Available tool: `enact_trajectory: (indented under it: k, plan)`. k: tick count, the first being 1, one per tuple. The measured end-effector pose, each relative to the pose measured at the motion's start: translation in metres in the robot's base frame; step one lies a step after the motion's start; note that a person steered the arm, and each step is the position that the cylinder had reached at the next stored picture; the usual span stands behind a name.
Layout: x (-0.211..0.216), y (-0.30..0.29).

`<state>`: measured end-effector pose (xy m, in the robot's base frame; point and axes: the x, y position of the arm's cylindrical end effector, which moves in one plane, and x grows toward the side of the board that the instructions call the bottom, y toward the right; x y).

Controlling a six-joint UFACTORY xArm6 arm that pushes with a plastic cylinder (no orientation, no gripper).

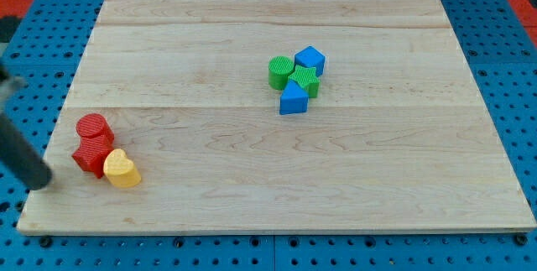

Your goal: Slide the yellow heart up a bit

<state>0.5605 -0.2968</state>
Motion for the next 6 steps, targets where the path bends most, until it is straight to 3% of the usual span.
enact_trajectory:
  k: [1,2,4,5,6]
  plan:
    - [0.032,0.033]
    - [0.031,0.093]
    - [-0.015,0.133]
    - [-0.007,0.165]
    - [-0.010,0.250]
